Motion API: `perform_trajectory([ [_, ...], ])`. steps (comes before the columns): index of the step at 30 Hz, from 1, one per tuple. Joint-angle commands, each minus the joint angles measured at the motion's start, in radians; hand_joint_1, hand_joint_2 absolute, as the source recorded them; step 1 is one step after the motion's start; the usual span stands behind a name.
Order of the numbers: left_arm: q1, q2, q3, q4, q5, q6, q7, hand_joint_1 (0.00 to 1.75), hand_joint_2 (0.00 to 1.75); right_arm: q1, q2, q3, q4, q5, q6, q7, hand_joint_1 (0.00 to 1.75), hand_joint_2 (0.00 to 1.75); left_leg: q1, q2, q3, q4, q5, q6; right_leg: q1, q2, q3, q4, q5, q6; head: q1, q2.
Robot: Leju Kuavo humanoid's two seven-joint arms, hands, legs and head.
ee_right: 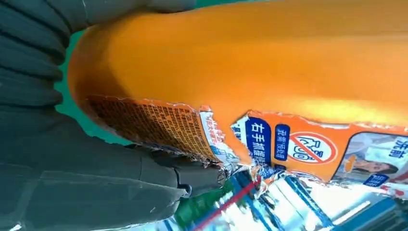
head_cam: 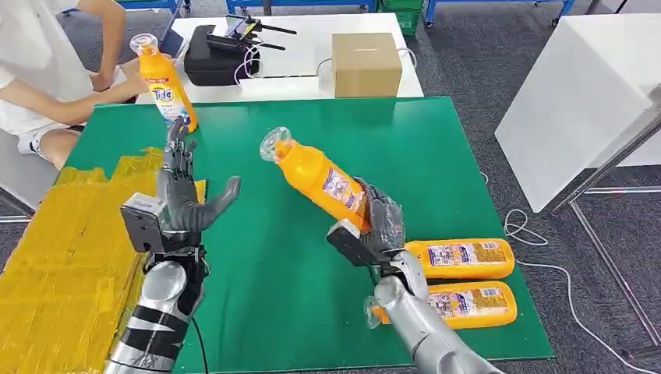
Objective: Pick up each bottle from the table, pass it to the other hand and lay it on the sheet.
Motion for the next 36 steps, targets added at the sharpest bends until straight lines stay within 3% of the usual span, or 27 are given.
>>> perform_trajectory([
  [1,-0.040,0.057,-0.044,0.067,-0.029,-0.009,0.060,0.00,1.75,0.075,-0.030,-0.099,-0.250,-0.064,-0.009,0.004,1.75,1.75,0.001,-0.002,0.001,0.000,0.000,-0.001,0.001,-0.002,0.002,-0.001,-0.001,0.000,0.000,0.000],
  [3,-0.069,0.097,-0.087,0.107,0.010,-0.162,0.124,0.00,1.75,0.078,-0.034,-0.109,-0.267,-0.089,0.004,-0.001,1.75,1.75,0.000,-0.002,0.000,0.000,0.000,0.000,0.000,-0.002,0.000,0.000,0.000,0.000,0.000,0.000],
  [4,-0.126,0.177,-0.190,0.160,0.078,-0.365,0.176,0.00,1.75,0.064,-0.041,-0.079,-0.254,-0.070,0.029,-0.028,1.75,1.75,0.001,-0.002,0.000,0.000,0.000,-0.001,0.001,-0.002,0.001,-0.001,0.000,0.000,0.000,0.000],
  [5,-0.175,0.186,-0.188,0.233,0.090,-0.489,0.154,0.00,1.75,0.044,-0.028,-0.071,-0.234,-0.078,0.042,-0.038,1.75,1.75,0.001,-0.002,0.002,0.000,0.000,-0.001,0.001,-0.003,0.002,-0.001,-0.001,0.000,0.000,0.000],
  [7,-0.209,0.184,-0.201,0.289,0.118,-0.582,0.118,0.00,1.75,0.029,-0.021,-0.041,-0.221,-0.067,0.042,-0.059,1.73,1.75,0.001,-0.004,-0.001,0.001,0.001,-0.001,0.001,-0.004,-0.001,0.000,0.000,0.000,0.000,0.000],
  [13,-0.206,0.158,-0.227,0.290,0.122,-0.598,0.121,0.00,1.75,0.029,-0.007,-0.017,-0.222,-0.080,0.043,-0.066,1.62,1.75,0.002,0.002,0.001,0.000,0.000,-0.001,0.002,0.001,0.000,0.000,0.000,0.000,0.000,0.000],
  [17,-0.192,0.157,-0.238,0.270,0.148,-0.613,0.129,0.00,1.75,0.027,-0.014,0.002,-0.239,-0.096,0.058,-0.063,1.69,1.75,0.001,0.001,0.000,0.000,0.000,-0.001,0.001,0.001,0.000,0.000,0.000,0.001,0.000,0.000],
  [36,-0.208,0.137,-0.255,0.288,0.244,-0.659,0.161,0.00,1.75,0.006,0.015,0.073,-0.204,-0.076,0.059,-0.061,1.66,1.75,0.001,0.000,-0.001,0.000,0.000,-0.001,0.001,0.001,-0.001,0.000,0.000,0.000,0.000,0.000],
])
